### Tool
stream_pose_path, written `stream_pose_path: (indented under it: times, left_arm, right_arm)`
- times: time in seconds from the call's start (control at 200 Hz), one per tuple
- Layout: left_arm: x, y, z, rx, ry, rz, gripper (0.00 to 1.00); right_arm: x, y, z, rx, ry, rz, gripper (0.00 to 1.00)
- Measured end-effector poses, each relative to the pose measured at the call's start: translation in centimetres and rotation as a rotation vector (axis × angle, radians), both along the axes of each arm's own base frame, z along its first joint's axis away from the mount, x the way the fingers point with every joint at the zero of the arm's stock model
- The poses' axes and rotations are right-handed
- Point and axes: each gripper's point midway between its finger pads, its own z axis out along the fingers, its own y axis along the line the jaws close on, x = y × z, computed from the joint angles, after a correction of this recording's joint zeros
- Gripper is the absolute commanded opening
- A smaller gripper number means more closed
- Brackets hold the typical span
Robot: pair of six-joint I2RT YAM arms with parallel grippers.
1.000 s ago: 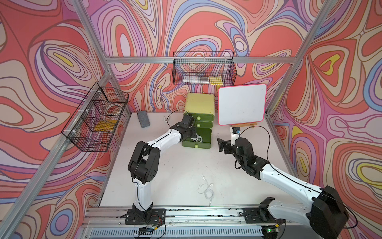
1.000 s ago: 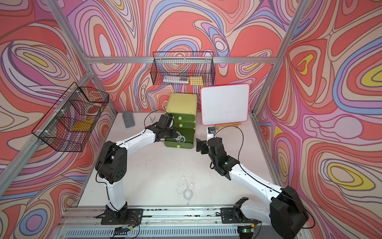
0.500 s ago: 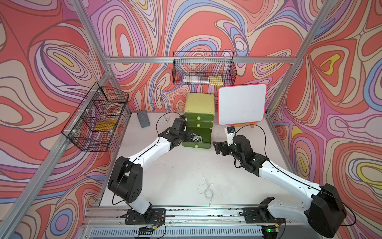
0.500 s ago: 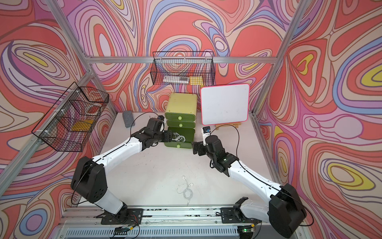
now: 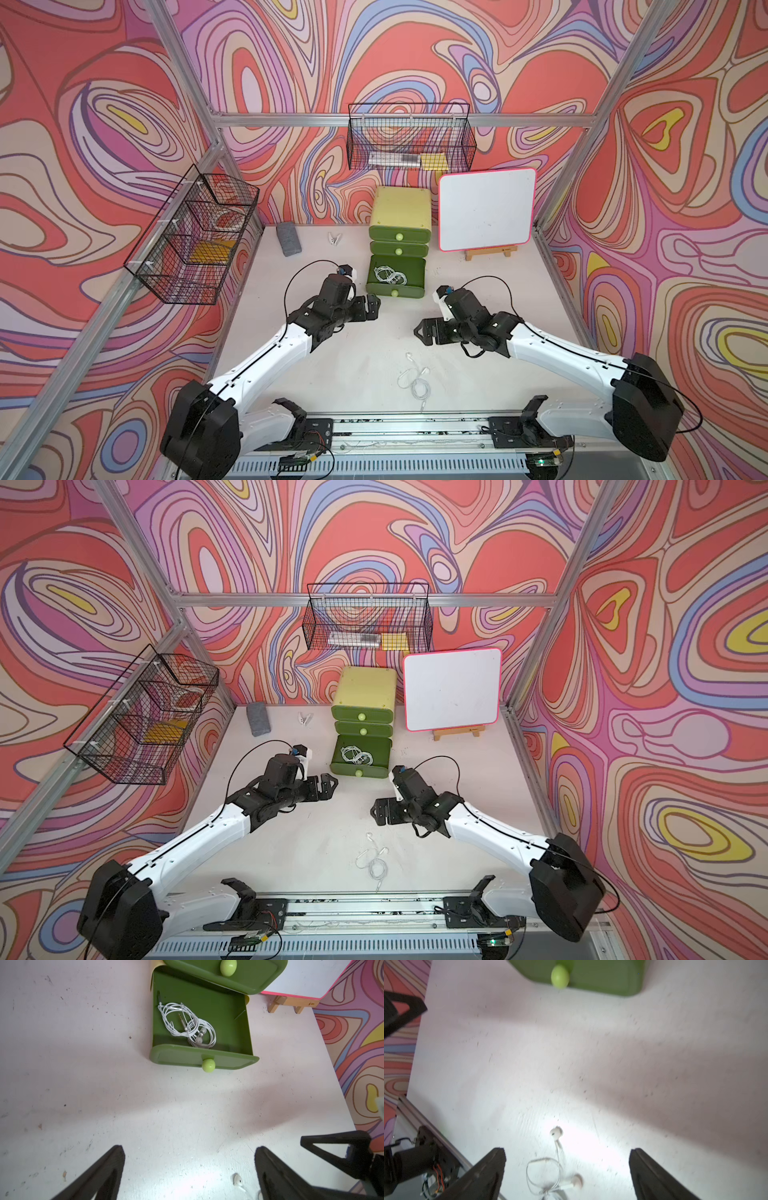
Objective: Place the wired earphones into the drawer by color
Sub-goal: Pick up the wired earphones from the center of the board.
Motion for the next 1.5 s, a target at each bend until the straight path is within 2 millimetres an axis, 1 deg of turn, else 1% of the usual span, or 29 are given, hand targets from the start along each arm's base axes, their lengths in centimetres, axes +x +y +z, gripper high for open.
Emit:
stream_pose_path:
  times: [0.11, 0.185, 0.27, 0.3, 0.34, 0.506, 0.676, 0.836, 1.021, 1.332, 1.502]
  left_arm:
    - [-1.1, 0.4, -0.4, -0.018, 0.005, 0.004, 0.99]
    - [-1.6, 0.6, -0.5, -0.026, 0.005, 0.008, 0.99]
    - [-2.0, 0.8, -0.3, -0.035, -0.004, 0.012, 0.99]
    - [-2.2, 0.9, -0.3, -0.038, -0.007, 0.013, 0.99]
    - [-2.4, 1.0, -0.3, -0.042, -0.009, 0.016, 0.99]
    - [-2.9, 1.3, -1.0, -0.056, -0.001, 0.030, 0.99]
    - [-3.1, 1.4, -1.5, -0.060, 0.014, 0.040, 0.99]
    - [-3.1, 1.5, -1.7, -0.061, 0.017, 0.046, 0.99]
    - [-3.1, 1.5, -1.7, -0.061, 0.018, 0.046, 0.99]
    - [-3.1, 1.5, -1.7, -0.060, 0.018, 0.047, 0.99]
    - [-3.1, 1.5, -1.7, -0.060, 0.018, 0.047, 0.99]
  right_arm:
    - [-3.0, 1.0, -0.9, -0.029, 0.062, 0.036, 0.93]
    - [-4.3, 1.0, -1.5, -0.051, 0.094, 0.037, 0.90]
    - [-5.7, 0.8, -2.2, -0.080, 0.134, 0.035, 0.84]
    - [-6.1, 0.8, -2.5, -0.086, 0.147, 0.033, 0.83]
    - [-6.7, 0.7, -2.7, -0.098, 0.163, 0.036, 0.82]
    - [-8.4, 0.2, -4.2, -0.141, 0.223, 0.040, 0.63]
    - [-9.8, 0.1, -5.7, -0.185, 0.270, 0.054, 0.60]
    - [-10.8, 0.2, -6.9, -0.231, 0.296, 0.073, 0.58]
    - [-11.5, -0.1, -8.4, -0.308, 0.315, 0.083, 0.51]
    - [-11.3, 0.2, -8.6, -0.341, 0.305, 0.081, 0.43]
    - [-11.1, 0.1, -8.7, -0.356, 0.299, 0.074, 0.41]
